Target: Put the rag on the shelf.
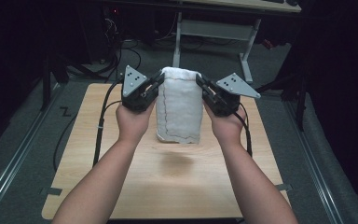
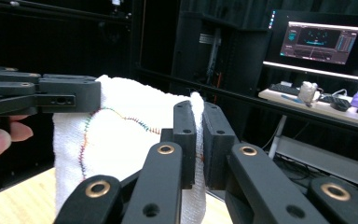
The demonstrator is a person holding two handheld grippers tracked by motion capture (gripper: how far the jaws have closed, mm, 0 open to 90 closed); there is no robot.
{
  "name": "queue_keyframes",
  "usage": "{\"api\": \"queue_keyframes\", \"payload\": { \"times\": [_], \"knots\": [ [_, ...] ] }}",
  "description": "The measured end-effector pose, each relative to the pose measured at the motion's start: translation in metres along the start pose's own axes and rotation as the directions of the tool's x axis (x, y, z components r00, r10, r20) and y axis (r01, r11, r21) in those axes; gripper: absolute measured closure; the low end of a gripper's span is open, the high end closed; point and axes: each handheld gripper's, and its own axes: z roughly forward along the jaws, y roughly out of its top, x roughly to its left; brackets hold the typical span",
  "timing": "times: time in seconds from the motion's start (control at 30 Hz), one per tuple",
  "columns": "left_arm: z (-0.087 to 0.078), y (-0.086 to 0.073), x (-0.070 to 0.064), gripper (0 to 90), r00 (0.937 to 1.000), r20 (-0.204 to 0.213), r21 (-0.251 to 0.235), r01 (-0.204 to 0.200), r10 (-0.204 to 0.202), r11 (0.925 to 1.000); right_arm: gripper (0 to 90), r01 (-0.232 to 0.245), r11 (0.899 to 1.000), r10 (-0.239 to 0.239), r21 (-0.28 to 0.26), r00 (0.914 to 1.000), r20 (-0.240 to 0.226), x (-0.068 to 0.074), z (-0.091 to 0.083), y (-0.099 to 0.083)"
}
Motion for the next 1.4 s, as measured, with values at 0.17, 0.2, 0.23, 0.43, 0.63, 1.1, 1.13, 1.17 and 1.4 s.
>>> {"api": "queue_keyframes", "payload": {
  "times": [0.17, 0.2, 0.23, 0.43, 0.63, 1.1, 1.13, 1.17, 1.4],
  "knots": [
    [0.017, -0.001, 0.008, 84.7, 1.0000, -0.006, 0.030, 0.000, 0.000, 0.9996, 86.0, -0.044, 0.999, 0.044, 0.027, 0.9990, -0.007, -0.013, 0.016, -0.003],
    [0.024, -0.002, 0.010, 84.7, 0.9999, -0.011, 0.035, 0.008, -0.007, 0.9994, 86.0, -0.054, 0.998, 0.054, 0.040, 0.9985, -0.004, -0.018, 0.024, -0.005],
    [0.024, -0.002, 0.010, 84.7, 0.9999, -0.011, 0.035, 0.008, -0.007, 0.9994, 86.0, -0.063, 0.997, 0.063, 0.043, 0.9980, -0.004, -0.019, 0.026, -0.006],
    [0.044, -0.004, 0.024, 84.7, 0.9985, -0.013, 0.059, 0.053, -0.052, 0.9968, 85.9, -0.071, 0.995, 0.072, 0.075, 0.9974, -0.007, -0.033, 0.048, -0.011],
    [0.068, -0.012, 0.035, 84.7, 0.9958, -0.039, 0.089, 0.086, -0.083, 0.9923, 85.9, -0.082, 0.991, 0.081, 0.105, 0.9967, 0.006, -0.044, 0.070, -0.016],
    [0.109, -0.039, 0.045, 83.4, 0.9918, -0.058, 0.254, 0.125, -0.114, 0.9590, 85.4, -0.102, 0.957, 0.089, 0.270, 0.9943, 0.058, -0.063, 0.108, -0.048],
    [0.112, -0.046, 0.048, 82.7, 0.9895, -0.049, 0.304, 0.145, -0.136, 0.9418, 84.8, -0.109, 0.952, 0.095, 0.285, 0.9936, 0.060, -0.064, 0.110, -0.051],
    [0.112, -0.046, 0.048, 79.4, 0.9895, -0.049, 0.304, 0.145, -0.136, 0.9418, 82.2, -0.114, 0.945, 0.101, 0.307, 0.9932, 0.059, -0.064, 0.113, -0.054],
    [0.101, -0.051, 0.055, 63.7, 0.9853, -0.050, 0.272, 0.171, -0.163, 0.9470, 75.9, -0.085, 0.940, 0.082, 0.331, 0.9963, 0.025, -0.056, 0.114, -0.061]
  ]
}}
